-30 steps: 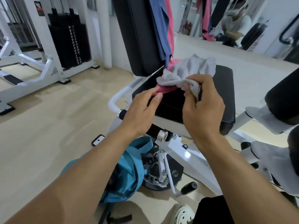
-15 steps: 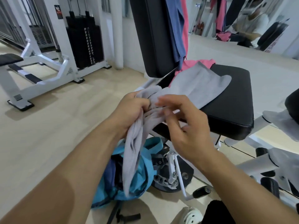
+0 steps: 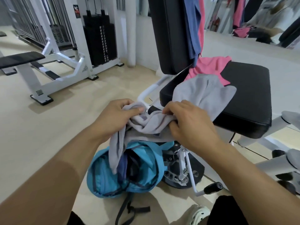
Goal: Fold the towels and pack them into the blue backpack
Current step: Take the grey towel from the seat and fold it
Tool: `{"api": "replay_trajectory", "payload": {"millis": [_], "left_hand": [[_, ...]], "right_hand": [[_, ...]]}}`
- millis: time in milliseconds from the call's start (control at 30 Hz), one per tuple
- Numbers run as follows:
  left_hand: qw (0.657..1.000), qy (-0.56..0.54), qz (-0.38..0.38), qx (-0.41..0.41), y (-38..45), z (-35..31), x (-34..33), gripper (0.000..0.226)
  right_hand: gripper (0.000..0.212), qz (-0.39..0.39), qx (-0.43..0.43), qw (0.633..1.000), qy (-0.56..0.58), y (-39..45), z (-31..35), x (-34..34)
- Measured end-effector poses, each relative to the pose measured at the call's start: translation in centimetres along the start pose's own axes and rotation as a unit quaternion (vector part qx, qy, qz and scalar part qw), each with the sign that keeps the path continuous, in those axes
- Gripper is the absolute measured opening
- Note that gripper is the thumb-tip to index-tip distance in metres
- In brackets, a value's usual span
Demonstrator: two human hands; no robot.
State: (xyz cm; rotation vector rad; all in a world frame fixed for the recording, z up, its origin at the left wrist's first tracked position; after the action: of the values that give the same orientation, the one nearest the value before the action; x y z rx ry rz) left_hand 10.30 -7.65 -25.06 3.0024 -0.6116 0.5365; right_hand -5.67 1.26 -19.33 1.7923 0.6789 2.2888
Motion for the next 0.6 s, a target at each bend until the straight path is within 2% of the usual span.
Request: {"api": "replay_trajectory", "payload": {"millis": [167,267,400,467,567,600], "left_hand": [[0.996,0.032,-0.084,0.0,-1.1,1.4,2.6,0.008],[0.993,0.04,-0.109,-0.009,-1.8,1.8,3.8,0.009],[0.994,0.052,-0.094,-0.015,-2.6,2.4,4.6,0.007],[0.994,0.083,-0.064,-0.035,-3.0,2.3,4.3,0.005],[0.988,0.144,-0.003,-0.054,-3.7,2.4,3.4,0.005],[0.986,0.159,0.013,-0.055,-3.8,2.6,3.1,0.004]], "right_hand": [[0.018,0.055,0.066,0.994,0.069,-1.4,5.7,-3.0],[0.019,0.146,0.041,0.975,0.164,-2.3,6.7,-6.9],[0.035,0.289,0.004,0.929,0.231,-4.5,8.0,-11.3],[0.028,0.272,-0.011,0.931,0.245,-4.4,8.1,-11.2],[0.013,0.164,-0.073,0.946,0.268,-2.7,6.0,-9.7],[0.016,0.142,-0.101,0.943,0.285,-2.3,5.1,-9.5]]}}
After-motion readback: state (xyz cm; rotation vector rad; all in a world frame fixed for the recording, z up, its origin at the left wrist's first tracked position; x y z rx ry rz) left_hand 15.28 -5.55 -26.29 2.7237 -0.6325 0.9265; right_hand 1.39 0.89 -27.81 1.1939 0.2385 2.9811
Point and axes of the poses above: each hand's wrist, its own y-axis towards the middle knuckle, its own x-axis out of the back of the hand, z = x × y, the point moved 9 cm from there along y, towards the middle knuckle, and after that the axes turned 6 degrees about y, right-handed, at the moved point
